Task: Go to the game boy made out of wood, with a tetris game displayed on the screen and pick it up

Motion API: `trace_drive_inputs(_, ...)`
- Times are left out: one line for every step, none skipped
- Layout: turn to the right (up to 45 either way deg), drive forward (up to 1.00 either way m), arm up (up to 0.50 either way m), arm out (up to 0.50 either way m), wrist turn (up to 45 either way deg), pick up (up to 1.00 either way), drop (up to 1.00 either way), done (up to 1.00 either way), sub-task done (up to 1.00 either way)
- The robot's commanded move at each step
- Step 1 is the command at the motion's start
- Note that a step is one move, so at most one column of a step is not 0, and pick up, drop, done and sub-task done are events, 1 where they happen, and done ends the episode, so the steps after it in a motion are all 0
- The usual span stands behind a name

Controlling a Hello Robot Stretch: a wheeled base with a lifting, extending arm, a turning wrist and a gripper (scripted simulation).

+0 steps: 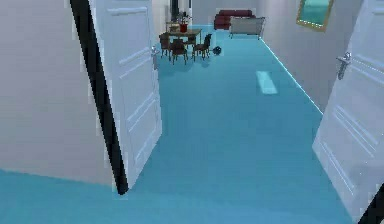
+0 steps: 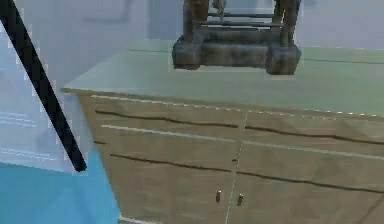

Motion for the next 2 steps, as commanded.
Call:
trace_drive_inputs(0.0, 1.00, 0.00, 0.00, 0.0, 0.00, 0.00, 0.00, 0.00)
trace_drive_inputs(3.0, 0.00, 0.00, 0.00, 0.0, 0.00, 0.00, 0.00, 0.00)
